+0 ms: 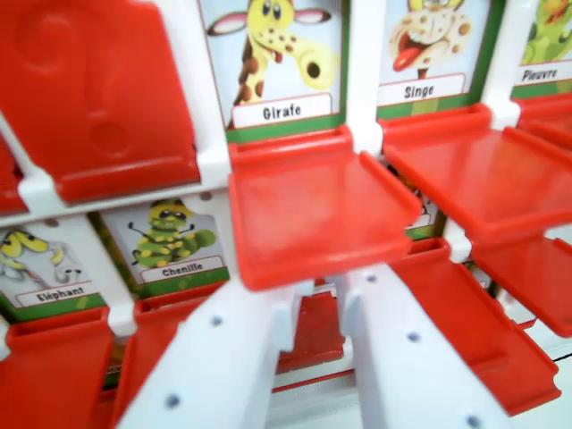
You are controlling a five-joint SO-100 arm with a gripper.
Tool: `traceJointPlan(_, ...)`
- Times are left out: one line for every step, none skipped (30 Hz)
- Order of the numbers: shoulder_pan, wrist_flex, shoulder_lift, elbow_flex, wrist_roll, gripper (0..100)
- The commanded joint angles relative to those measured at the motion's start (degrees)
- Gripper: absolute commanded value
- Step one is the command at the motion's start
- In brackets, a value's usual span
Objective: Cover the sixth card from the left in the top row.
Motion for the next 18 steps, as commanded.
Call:
traceJointPlan(-0.97,-1.67,1.23,-9.40,0.53,0)
traceJointPlan(-0.97,-1.67,1.05,-10.20,0.53,0)
traceJointPlan(-1.05,-1.67,0.79,-10.99,0.53,0)
traceJointPlan(-1.05,-1.67,0.44,-11.69,0.53,0)
traceJointPlan(-1.05,-1.67,0.09,-12.39,0.53,0)
traceJointPlan(-1.05,-1.76,-0.26,-13.01,0.53,0)
traceJointPlan(-0.97,-1.76,-0.70,-13.71,0.53,0)
traceJointPlan(-0.88,-1.85,-0.97,-14.41,0.53,0)
traceJointPlan(-0.88,-1.85,-1.32,-15.12,0.35,0)
traceJointPlan(-0.79,-1.93,-1.76,-15.82,0.18,0)
traceJointPlan(-0.79,-1.93,-2.37,-16.44,0.18,0)
traceJointPlan(-0.70,-1.93,-2.90,-17.05,0.18,0)
traceJointPlan(-0.62,-1.93,-3.34,-17.75,0.09,0)
traceJointPlan(-0.62,-2.02,-3.96,-18.54,0.00,0)
traceJointPlan(-0.62,-2.02,-4.57,-19.42,-0.09,0)
traceJointPlan(-0.62,-2.02,-5.10,-20.30,-0.18,0)
traceJointPlan(-0.62,-2.02,-5.54,-21.27,0.00,0)
traceJointPlan(-0.62,-2.02,-6.06,-22.24,0.09,0)
